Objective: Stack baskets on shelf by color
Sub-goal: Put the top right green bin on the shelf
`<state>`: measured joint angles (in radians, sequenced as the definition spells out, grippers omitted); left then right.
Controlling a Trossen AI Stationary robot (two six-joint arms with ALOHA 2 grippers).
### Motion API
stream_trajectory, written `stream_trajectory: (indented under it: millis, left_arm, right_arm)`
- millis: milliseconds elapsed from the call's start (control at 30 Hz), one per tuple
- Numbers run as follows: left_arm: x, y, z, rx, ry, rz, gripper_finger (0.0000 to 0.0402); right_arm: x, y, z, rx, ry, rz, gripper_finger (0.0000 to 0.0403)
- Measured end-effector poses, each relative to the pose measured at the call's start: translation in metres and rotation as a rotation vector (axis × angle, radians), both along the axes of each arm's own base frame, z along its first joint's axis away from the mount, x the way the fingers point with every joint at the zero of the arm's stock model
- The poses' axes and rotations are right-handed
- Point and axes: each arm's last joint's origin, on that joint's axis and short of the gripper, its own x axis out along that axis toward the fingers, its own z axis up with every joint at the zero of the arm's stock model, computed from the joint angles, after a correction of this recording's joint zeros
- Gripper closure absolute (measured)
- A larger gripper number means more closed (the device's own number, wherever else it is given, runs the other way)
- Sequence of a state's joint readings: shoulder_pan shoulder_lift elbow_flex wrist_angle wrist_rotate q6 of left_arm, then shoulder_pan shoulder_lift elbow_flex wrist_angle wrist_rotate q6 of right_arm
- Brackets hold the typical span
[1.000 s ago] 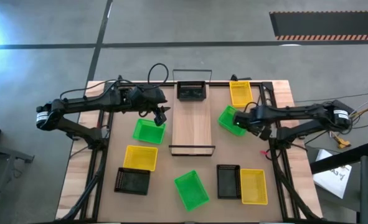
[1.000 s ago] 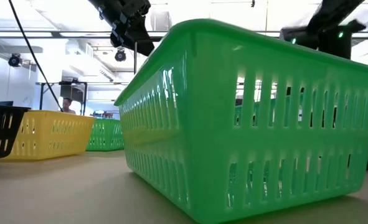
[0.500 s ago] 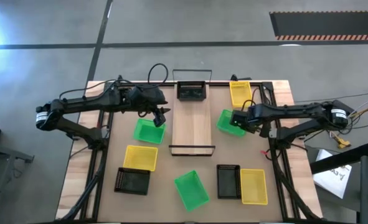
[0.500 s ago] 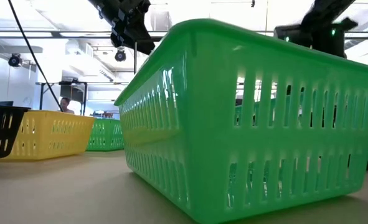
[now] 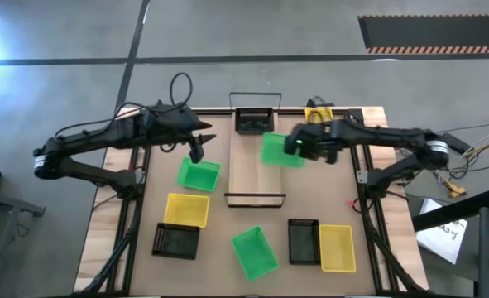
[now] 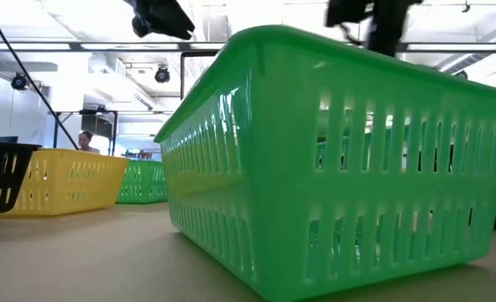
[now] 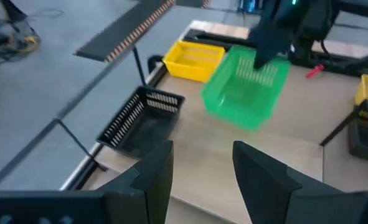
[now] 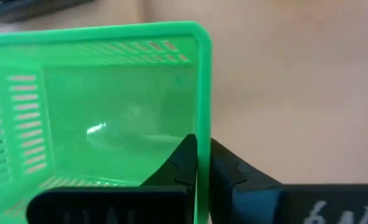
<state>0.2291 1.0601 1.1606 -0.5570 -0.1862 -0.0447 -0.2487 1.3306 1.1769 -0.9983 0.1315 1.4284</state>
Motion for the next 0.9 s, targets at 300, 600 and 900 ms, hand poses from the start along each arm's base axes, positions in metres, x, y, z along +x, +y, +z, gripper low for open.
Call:
stream_trajectory:
  millis: [300, 600, 900]
  left_arm:
    - [-0.004, 0.000, 0.002, 0.014, -0.005, 0.025, 0.0251]
    - [-0.004, 0.000, 0.001, 0.011, -0.002, 0.026, 0.0251]
    - [-0.004, 0.000, 0.001, 0.011, -0.001, 0.026, 0.0251]
  right_arm:
    - [0.075, -0.047, -0.051, 0.009, 0.032, 0.119, 0.0394]
    - [0.102, -0.064, -0.051, 0.022, 0.048, 0.174, 0.0394]
    - [0.093, -0.061, -0.047, 0.045, 0.093, 0.136, 0.0394]
